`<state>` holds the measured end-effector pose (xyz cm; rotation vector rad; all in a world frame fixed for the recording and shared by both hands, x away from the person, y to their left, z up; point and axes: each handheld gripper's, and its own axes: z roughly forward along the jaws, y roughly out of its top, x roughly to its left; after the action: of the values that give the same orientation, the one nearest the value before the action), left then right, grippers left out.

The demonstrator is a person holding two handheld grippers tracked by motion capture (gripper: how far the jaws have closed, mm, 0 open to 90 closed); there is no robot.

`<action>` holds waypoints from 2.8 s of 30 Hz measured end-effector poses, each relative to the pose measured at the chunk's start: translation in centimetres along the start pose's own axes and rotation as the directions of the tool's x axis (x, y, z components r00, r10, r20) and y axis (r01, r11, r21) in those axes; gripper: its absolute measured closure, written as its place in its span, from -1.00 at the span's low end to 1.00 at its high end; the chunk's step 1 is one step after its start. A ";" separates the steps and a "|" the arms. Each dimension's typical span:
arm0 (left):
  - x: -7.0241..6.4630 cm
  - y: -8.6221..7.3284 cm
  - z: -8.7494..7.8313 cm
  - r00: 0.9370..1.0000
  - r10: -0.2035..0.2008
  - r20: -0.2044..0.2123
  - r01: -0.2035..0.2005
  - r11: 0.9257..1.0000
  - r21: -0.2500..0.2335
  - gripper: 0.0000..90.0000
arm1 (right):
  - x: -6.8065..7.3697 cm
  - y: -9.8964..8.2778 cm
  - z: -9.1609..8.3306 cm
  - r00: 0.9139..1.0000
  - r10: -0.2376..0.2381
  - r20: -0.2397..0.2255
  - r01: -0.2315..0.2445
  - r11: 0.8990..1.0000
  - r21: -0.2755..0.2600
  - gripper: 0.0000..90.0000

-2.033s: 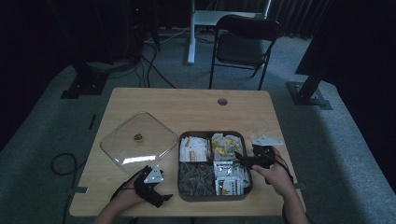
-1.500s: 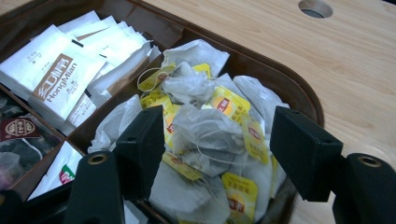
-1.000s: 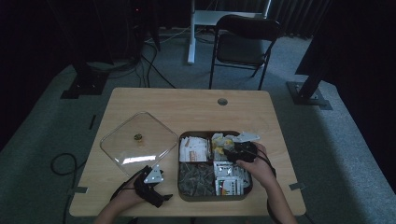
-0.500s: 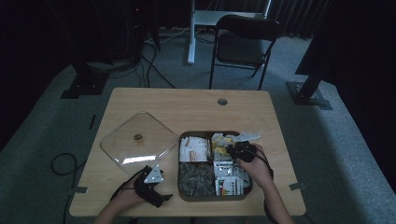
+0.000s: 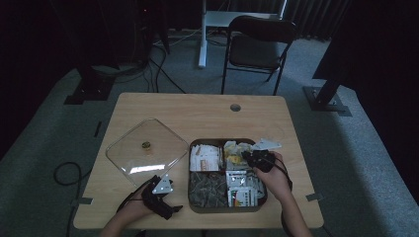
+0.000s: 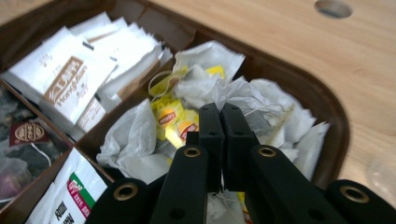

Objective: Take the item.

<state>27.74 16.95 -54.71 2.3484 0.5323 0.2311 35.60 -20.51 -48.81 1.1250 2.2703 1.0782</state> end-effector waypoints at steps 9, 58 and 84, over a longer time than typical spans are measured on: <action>0.0 0.0 0.0 1.000 0.001 0.000 -0.001 1.000 0.001 -0.97 | -0.1 -0.3 -0.9 0.999 0.027 -0.023 -0.028 0.998 -0.058 0.96; 0.0 0.0 0.0 1.000 0.002 -0.001 -0.002 1.000 0.000 -0.97 | -5.2 1.9 -5.7 0.986 0.148 0.076 -0.123 0.958 -0.261 0.95; 0.0 0.0 0.0 1.000 0.000 0.000 0.000 1.000 0.000 -0.96 | -8.9 1.5 -5.0 0.963 0.238 0.129 -0.202 0.948 -0.246 0.95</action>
<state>27.74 16.96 -54.71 2.3486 0.5323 0.2315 38.64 -29.37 -44.40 1.3363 1.8755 1.2534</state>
